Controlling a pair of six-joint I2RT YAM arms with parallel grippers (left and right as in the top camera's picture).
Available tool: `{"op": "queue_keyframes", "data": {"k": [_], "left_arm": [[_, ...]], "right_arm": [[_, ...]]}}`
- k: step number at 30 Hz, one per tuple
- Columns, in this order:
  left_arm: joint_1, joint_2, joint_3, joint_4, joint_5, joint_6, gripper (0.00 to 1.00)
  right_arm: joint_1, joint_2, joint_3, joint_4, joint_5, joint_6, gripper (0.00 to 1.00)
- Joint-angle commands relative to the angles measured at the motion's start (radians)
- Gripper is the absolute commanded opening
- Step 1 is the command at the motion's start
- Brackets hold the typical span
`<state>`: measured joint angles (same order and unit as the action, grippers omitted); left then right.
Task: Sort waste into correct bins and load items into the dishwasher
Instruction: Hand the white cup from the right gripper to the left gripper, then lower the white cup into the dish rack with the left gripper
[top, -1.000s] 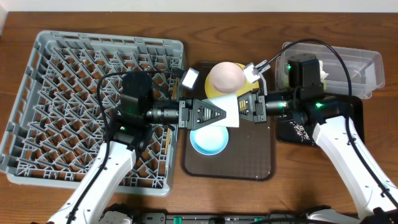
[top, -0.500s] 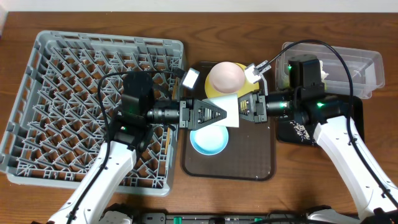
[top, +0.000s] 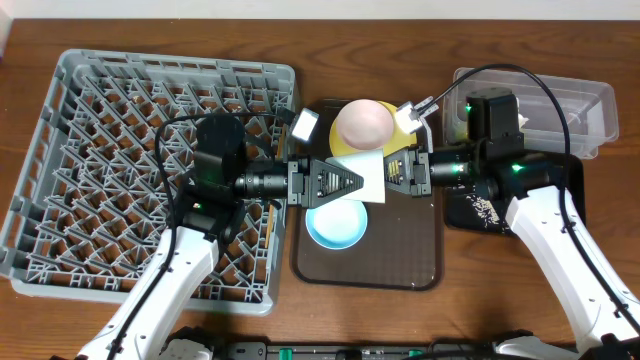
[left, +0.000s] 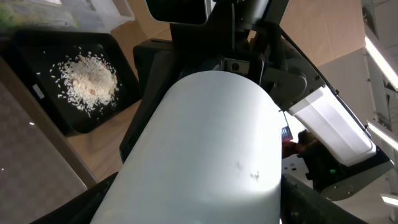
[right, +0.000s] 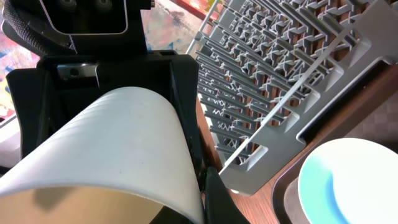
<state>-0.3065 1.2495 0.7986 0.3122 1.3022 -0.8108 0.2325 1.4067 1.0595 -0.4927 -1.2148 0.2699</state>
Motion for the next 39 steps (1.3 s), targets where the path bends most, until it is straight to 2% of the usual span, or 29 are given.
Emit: {"op": "queue_keyframes", "data": {"k": [1, 5, 7, 11, 19, 31, 39], "left_arm": [[0.027, -0.02, 0.019, 0.019, 0.014, 0.029, 0.74], [0.027, -0.02, 0.019, 0.02, 0.014, 0.029, 0.62], [0.027, -0.02, 0.019, 0.019, 0.014, 0.029, 0.55], [0.027, -0.02, 0.019, 0.019, 0.014, 0.033, 0.54], [0.027, -0.02, 0.019, 0.019, 0.014, 0.059, 0.47], [0.027, -0.02, 0.017, 0.018, -0.01, 0.113, 0.45], [0.027, -0.02, 0.017, -0.105, -0.096, 0.217, 0.43]], "right_arm": [[-0.045, 0.014, -0.013, -0.017, 0.216, -0.001, 0.01], [-0.044, 0.014, -0.013, -0.018, 0.215, -0.001, 0.02], [-0.044, 0.014, -0.013, -0.017, 0.215, -0.001, 0.09], [-0.044, 0.014, -0.013, -0.017, 0.215, -0.001, 0.17], [-0.044, 0.014, -0.013, -0.017, 0.212, -0.001, 0.18], [-0.044, 0.012, -0.013, -0.018, 0.211, -0.001, 0.22], [-0.047, 0.011, -0.013, -0.024, 0.204, -0.001, 0.26]]}}
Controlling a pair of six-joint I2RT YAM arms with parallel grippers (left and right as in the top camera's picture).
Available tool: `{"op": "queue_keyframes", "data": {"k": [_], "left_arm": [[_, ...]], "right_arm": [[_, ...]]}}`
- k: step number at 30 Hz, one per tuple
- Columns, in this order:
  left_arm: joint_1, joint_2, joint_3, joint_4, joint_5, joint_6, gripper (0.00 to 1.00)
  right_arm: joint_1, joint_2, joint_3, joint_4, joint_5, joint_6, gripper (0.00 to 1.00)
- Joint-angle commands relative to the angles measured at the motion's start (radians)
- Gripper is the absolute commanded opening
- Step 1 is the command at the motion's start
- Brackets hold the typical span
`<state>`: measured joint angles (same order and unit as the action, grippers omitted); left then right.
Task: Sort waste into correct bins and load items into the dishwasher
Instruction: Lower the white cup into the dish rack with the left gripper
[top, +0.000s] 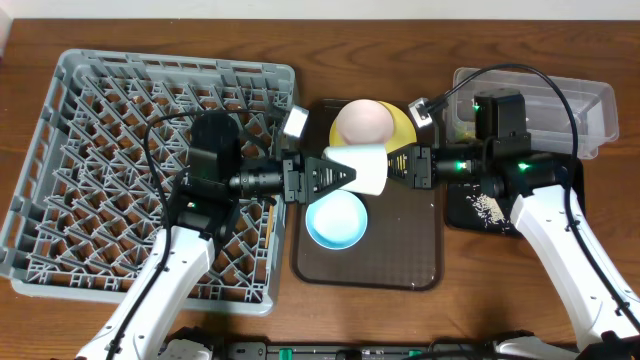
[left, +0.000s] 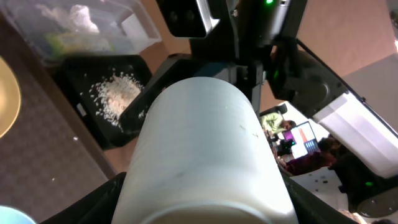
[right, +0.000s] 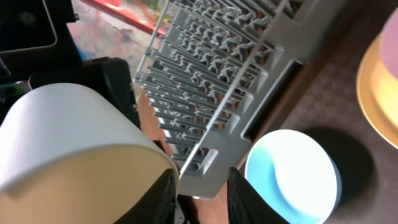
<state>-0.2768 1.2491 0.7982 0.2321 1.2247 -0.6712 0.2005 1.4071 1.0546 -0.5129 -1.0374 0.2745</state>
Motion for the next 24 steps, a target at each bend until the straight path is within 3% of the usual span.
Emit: {"op": "queue_keyframes", "data": {"k": [1, 7, 12, 24], "left_arm": [[-0.003, -0.019, 0.018, -0.039, -0.03, 0.092, 0.43], [-0.003, -0.019, 0.018, -0.119, -0.13, 0.172, 0.42], [0.003, -0.022, 0.018, -0.215, -0.27, 0.252, 0.4], [0.146, -0.061, 0.056, -0.504, -0.615, 0.386, 0.35]], "right_arm": [[-0.018, 0.01, -0.008, -0.004, 0.027, -0.006, 0.26], [-0.039, 0.01, -0.008, -0.033, 0.053, -0.014, 0.27], [-0.05, 0.01, -0.008, -0.136, 0.205, -0.064, 0.27], [-0.051, 0.01, -0.008, -0.304, 0.412, -0.173, 0.28]]}}
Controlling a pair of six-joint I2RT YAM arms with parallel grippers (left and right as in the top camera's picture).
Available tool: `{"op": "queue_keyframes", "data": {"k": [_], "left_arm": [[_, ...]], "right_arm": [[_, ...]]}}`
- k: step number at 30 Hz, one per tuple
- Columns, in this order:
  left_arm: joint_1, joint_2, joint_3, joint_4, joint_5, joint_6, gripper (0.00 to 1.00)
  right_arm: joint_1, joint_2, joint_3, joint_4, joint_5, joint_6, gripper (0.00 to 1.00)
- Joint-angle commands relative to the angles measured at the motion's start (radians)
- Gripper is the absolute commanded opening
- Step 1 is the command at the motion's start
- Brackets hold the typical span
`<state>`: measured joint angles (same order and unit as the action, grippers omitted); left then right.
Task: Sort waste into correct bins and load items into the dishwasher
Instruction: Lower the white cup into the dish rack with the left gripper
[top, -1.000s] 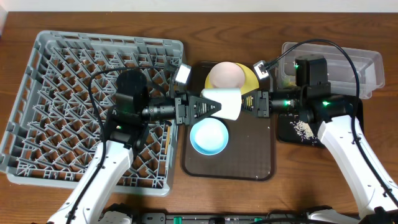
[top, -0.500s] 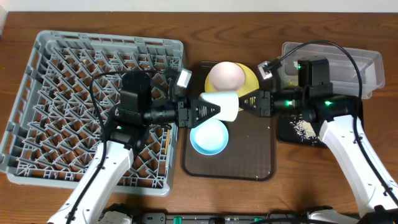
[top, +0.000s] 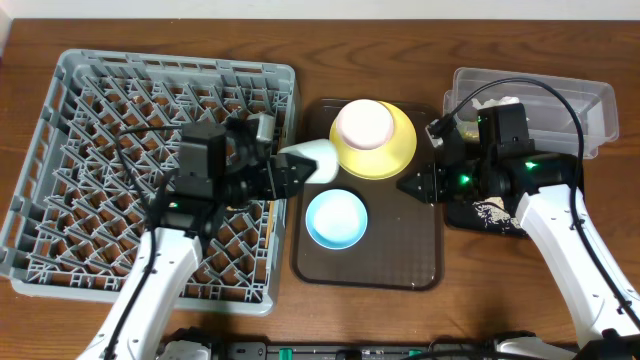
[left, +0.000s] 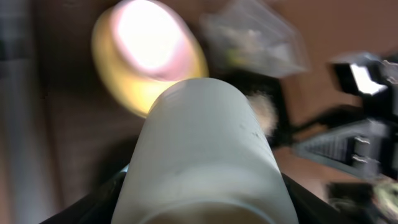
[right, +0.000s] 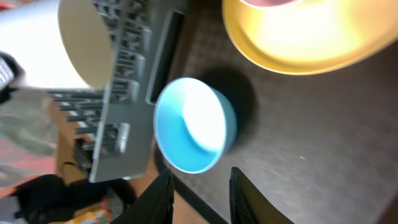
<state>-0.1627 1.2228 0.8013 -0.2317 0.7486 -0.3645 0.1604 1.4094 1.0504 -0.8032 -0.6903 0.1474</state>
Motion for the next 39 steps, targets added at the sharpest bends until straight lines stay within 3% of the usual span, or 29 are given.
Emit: {"op": "queue_keyframes", "data": {"k": [1, 8, 15, 29, 39], "left_arm": [[0.044, -0.042, 0.072, -0.083, -0.181, 0.096, 0.35], [0.11, -0.064, 0.237, -0.422, -0.55, 0.129, 0.31], [0.168, -0.055, 0.263, -0.575, -0.769, 0.132, 0.3], [0.257, 0.053, 0.262, -0.761, -0.828, 0.106, 0.3], [0.262, 0.103, 0.234, -0.709, -0.775, 0.098, 0.3]], "right_arm": [[-0.011, 0.008, -0.003, -0.021, 0.074, -0.053, 0.27], [-0.011, 0.008, -0.003, -0.055, 0.128, -0.064, 0.28], [-0.011, 0.008, -0.003, -0.068, 0.148, -0.075, 0.28], [-0.011, 0.008, -0.003, -0.07, 0.152, -0.075, 0.28], [-0.011, 0.008, -0.003, -0.076, 0.152, -0.075, 0.28]]}}
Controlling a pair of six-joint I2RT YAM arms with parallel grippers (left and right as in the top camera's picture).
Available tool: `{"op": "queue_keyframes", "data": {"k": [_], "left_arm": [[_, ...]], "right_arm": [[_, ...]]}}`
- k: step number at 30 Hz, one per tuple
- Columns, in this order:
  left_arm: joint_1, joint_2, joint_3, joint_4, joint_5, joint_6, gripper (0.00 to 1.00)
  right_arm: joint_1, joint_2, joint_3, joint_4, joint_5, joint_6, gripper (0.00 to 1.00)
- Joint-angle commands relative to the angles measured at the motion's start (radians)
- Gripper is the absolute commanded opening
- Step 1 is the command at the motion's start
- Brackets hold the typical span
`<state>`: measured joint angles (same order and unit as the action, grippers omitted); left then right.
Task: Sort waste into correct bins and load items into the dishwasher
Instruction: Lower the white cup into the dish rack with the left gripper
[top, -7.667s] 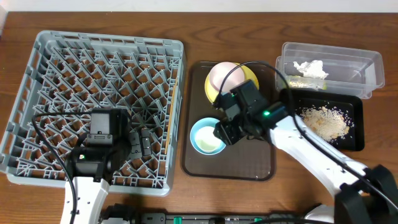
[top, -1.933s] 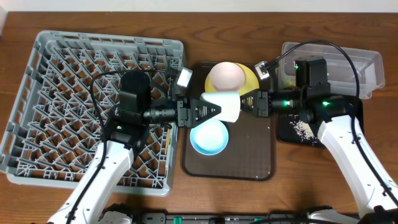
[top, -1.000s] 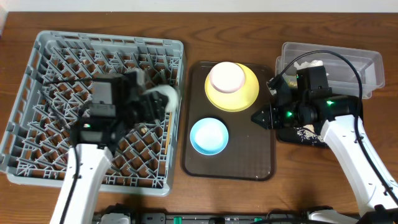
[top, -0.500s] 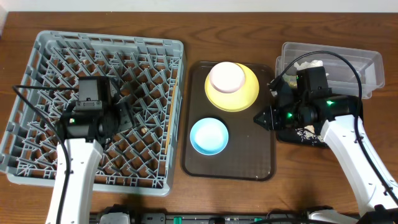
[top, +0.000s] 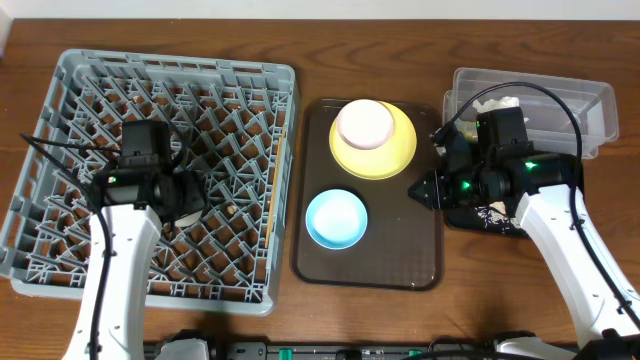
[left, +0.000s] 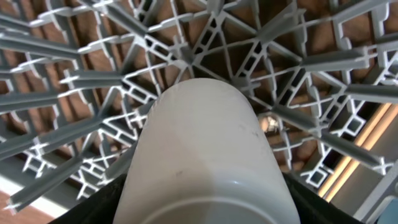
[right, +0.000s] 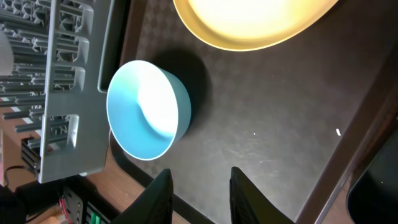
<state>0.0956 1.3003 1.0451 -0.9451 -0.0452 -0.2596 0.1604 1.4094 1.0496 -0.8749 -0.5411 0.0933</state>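
Note:
A white cup (left: 205, 149) fills the left wrist view, mouth toward the camera, with my left gripper (left: 202, 208) shut on it. It hangs over the grey dishwasher rack (top: 60, 120), left of its middle, where the left gripper (top: 185, 200) shows from overhead. The cup itself is hidden in the overhead view. My right gripper (top: 420, 190) stands open and empty over the right side of the brown tray (top: 400, 260). In the right wrist view the right gripper (right: 200, 186) is above the tray (right: 267, 149), with the blue bowl (right: 148, 109) ahead of it.
On the tray sit a blue bowl (top: 336, 219) and a yellow plate (top: 395, 150) bearing an upturned pink bowl (top: 365, 122). A black tray with rice (top: 490, 215) and a clear bin (top: 570, 100) lie at the right.
My left gripper has moved left with the white cup, from the rack's right edge by the tray to over the rack's left middle. The right gripper has hardly moved and stays open.
Both grippers met at the white cup over the tray, the right one shut on it. Then the left held it and the right stood open just off it. The left was then at the rack's edge with the cup, the right drawn back; now the cup is over the rack.

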Motion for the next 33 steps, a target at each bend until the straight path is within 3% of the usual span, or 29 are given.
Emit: {"op": "queue_keyframes", "data": {"k": [1, 7, 10, 12, 14, 17, 24, 25, 28, 30, 33], "left_arm": [[0.004, 0.038, -0.01, 0.005, 0.019, -0.007, 0.3], [0.004, 0.109, -0.01, 0.003, 0.019, -0.007, 0.31], [0.004, 0.125, -0.01, 0.003, 0.019, -0.007, 0.41], [0.004, 0.123, -0.009, 0.003, 0.019, -0.007, 0.41], [0.004, 0.123, -0.009, -0.002, 0.019, -0.007, 0.39], [0.004, 0.121, -0.009, -0.016, 0.019, -0.007, 0.29], [0.004, 0.104, -0.009, -0.059, 0.025, -0.007, 0.28], [0.004, 0.104, -0.009, -0.075, 0.038, -0.007, 0.33], [0.004, 0.104, -0.009, -0.106, 0.046, -0.007, 0.74], [0.004, 0.104, -0.009, -0.105, 0.045, -0.007, 0.81], [0.004, 0.104, -0.006, -0.101, 0.045, -0.007, 0.82]], "right_arm": [[-0.011, 0.008, -0.003, -0.005, 0.003, -0.021, 0.28], [-0.011, 0.008, -0.003, -0.008, 0.003, -0.021, 0.28], [-0.011, 0.008, -0.003, -0.008, 0.003, -0.021, 0.28], [-0.011, 0.008, -0.003, -0.008, 0.003, -0.021, 0.28], [-0.011, 0.008, -0.003, -0.008, 0.003, -0.021, 0.28], [-0.011, 0.008, -0.003, -0.008, 0.003, -0.021, 0.28], [-0.011, 0.008, -0.003, -0.009, 0.003, -0.021, 0.29], [-0.011, 0.008, -0.003, -0.009, 0.003, -0.021, 0.28], [-0.011, 0.008, -0.003, -0.01, 0.003, -0.021, 0.29], [-0.011, 0.008, -0.003, -0.009, 0.003, -0.021, 0.29], [-0.011, 0.008, -0.003, -0.011, 0.003, -0.021, 0.29]]}}
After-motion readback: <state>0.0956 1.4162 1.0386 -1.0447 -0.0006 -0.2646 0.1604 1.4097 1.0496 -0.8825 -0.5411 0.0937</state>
